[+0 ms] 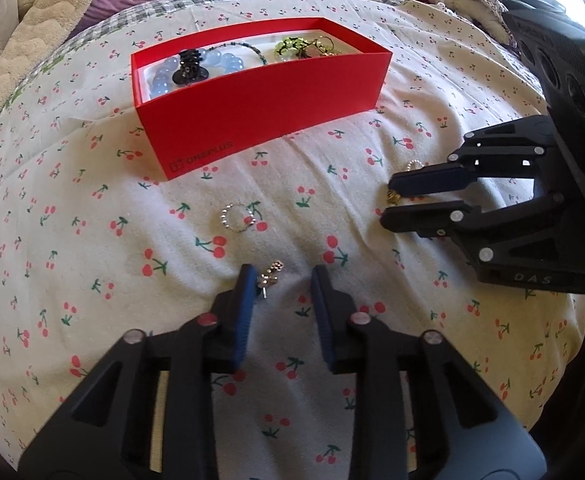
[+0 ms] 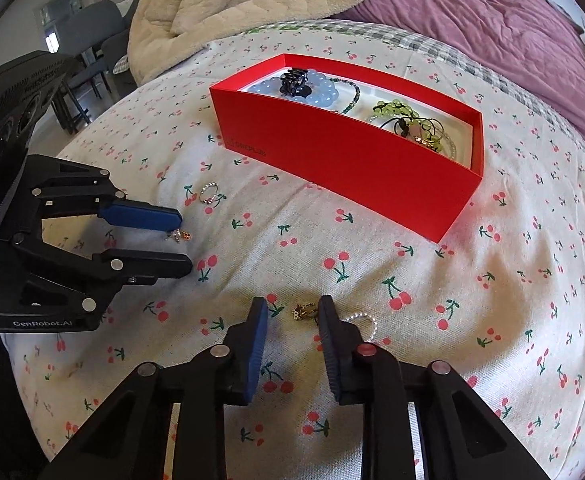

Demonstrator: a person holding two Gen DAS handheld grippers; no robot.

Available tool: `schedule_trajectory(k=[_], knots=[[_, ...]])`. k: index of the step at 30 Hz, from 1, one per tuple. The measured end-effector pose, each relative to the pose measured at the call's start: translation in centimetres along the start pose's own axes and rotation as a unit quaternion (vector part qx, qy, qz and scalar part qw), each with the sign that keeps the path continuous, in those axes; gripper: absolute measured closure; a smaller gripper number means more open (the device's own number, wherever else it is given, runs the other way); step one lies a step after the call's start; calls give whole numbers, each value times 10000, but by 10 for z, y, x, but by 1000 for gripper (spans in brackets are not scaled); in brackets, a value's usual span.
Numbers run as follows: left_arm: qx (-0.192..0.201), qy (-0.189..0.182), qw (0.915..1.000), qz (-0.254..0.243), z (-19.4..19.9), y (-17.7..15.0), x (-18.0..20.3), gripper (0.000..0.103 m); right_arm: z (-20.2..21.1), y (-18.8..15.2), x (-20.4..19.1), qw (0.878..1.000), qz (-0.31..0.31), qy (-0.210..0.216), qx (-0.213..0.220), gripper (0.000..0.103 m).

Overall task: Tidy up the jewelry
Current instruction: 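Grasp the gold earring with the right tool while the left tool holds its earring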

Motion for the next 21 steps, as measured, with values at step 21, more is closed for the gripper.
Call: schedule_trajectory(k=[21], knots=[[39, 86, 9993, 361, 9, -1, -1, 92, 8, 6, -7, 9999, 102, 59, 37, 93]])
Point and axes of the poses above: each gripper's, at about its wrist camera, not at the fingertips, and z roughly against the way its jaws point, x to its right, y to its top, the point moved 5 cm from there along -z, roughly the way its jaws point, and after that the axes turned 13 degrees about -x, right-handed, at the moved point
